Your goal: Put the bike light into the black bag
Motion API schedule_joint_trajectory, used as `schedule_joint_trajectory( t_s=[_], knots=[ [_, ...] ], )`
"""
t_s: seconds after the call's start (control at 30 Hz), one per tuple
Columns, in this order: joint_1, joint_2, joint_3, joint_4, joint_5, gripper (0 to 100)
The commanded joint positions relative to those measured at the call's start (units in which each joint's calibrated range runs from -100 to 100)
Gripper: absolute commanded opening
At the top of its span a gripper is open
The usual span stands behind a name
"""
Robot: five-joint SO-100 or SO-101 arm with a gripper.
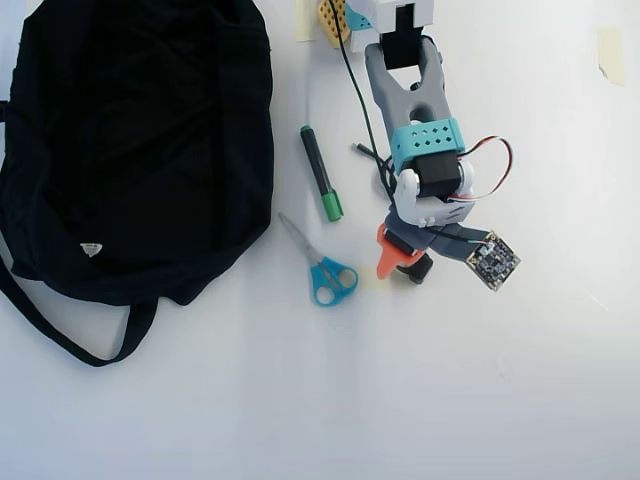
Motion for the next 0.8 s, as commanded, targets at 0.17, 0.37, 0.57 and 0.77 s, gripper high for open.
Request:
schedule_joint_trajectory(
  t_s=[0.17, 0.37, 0.57, 0.77],
  knots=[
    [-1.1, 0.5, -3.2, -5.0, -0.2, 28],
    [-1.3, 0.7, -3.0, -5.0, -0.3, 28],
    [-1.4, 3.5, -3.2, -7.2, -0.3, 28],
    [-1.5, 4.0, -2.8, -7.7, -0.3, 28]
  ],
)
